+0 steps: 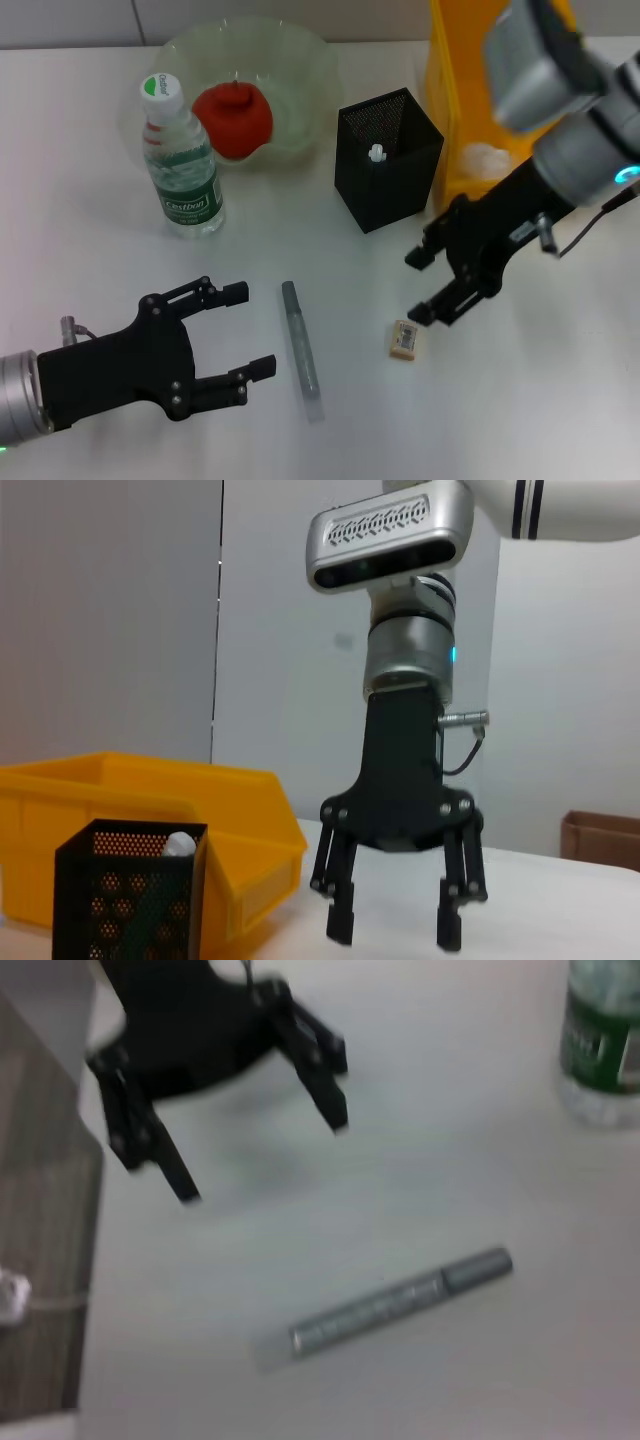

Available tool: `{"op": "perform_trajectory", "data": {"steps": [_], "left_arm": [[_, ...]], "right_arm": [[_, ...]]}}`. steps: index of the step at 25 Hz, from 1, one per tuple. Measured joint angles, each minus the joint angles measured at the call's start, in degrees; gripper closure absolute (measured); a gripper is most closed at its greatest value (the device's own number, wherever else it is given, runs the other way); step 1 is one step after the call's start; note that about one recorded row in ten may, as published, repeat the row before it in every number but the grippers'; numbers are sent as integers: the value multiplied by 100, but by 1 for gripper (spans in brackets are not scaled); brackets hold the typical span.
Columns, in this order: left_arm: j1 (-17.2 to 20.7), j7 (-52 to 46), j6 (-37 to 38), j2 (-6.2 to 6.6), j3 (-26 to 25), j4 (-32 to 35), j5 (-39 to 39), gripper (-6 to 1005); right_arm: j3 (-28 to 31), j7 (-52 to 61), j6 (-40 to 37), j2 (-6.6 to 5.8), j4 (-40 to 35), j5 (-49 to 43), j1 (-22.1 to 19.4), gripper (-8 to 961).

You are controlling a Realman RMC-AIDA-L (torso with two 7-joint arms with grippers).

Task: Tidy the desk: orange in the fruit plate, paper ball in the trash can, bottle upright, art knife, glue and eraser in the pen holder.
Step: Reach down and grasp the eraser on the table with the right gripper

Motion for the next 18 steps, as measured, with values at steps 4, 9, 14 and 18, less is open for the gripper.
{"op": "perform_trajectory", "data": {"steps": [4,9,14,18], "left_arm": [[24,-4,-37,0,0,0,5,181],[27,-6,-54,-5,-15,-29,5,181],[43,-8,-62,-3,-20,-41,5,181],[40,-8,-62,-2,-12,-44,5,181]], "right_arm": [[-801,199,415,4,35,-6,-6,233],[-1445,233,604,27,44,109,-37,234],[-2007,233,869,38,43,267,-82,235],[-2254,245,1012,40,58,379,-120,236]]}}
